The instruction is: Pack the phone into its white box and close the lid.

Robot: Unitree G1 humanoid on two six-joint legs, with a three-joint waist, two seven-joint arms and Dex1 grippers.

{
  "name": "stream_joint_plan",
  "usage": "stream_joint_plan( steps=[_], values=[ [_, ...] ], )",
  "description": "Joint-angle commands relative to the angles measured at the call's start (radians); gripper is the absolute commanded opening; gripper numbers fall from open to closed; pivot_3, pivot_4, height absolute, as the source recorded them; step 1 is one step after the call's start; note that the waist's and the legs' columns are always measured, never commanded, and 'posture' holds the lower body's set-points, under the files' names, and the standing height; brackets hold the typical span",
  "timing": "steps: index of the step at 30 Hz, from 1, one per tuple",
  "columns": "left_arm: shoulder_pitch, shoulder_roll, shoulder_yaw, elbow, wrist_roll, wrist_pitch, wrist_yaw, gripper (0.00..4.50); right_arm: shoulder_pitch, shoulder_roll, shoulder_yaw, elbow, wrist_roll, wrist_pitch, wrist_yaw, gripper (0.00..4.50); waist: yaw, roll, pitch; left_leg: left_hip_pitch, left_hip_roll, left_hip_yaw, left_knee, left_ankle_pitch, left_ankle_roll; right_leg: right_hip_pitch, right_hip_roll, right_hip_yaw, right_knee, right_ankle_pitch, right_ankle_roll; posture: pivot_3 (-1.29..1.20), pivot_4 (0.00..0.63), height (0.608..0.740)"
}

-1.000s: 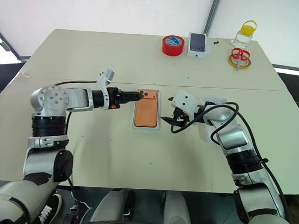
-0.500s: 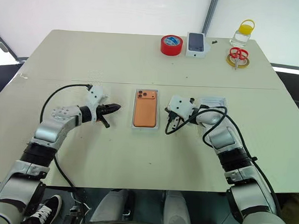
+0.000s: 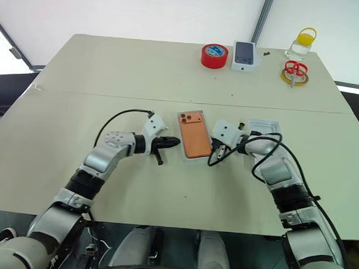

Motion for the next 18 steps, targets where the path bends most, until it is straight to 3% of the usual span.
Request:
stream_joint_plan(
  steps=[1, 8, 18],
  values=[
    [-0.051, -0.099, -0.067, 0.019, 0.005, -0.042, -0.031, 0.00, 0.047, -0.002, 0.005, -0.139, 0.058, 0.017, 0.060, 0.06, 0.001, 0.000, 0.000, 0.000, 0.000, 0.000, 0.000, 0.000, 0.000, 0.000, 0.000, 0.000, 0.000, 0.000, 0.000, 0.00, 0.150, 0.740],
    [-0.062, -0.190, -0.069, 0.069, 0.033, -0.046, -0.040, 0.00, 0.187, -0.107, -0.095, -0.321, 0.086, 0.100, 0.090, 0.06, 0.002, 0.001, 0.000, 0.000, 0.000, 0.000, 0.000, 0.000, 0.000, 0.001, 0.000, -0.001, -0.001, 0.000, 0.000, 0.00, 0.150, 0.740],
    [-0.051, -0.189, -0.053, 0.056, 0.046, -0.066, -0.048, 0.00, 0.261, -0.187, -0.165, -0.323, 0.081, 0.097, 0.089, 0.06, -0.002, 0.001, 0.000, 0.000, 0.001, -0.001, 0.000, 0.000, 0.000, 0.000, 0.001, -0.001, -0.001, 0.000, 0.000, 0.00, 0.150, 0.740]
  ],
)
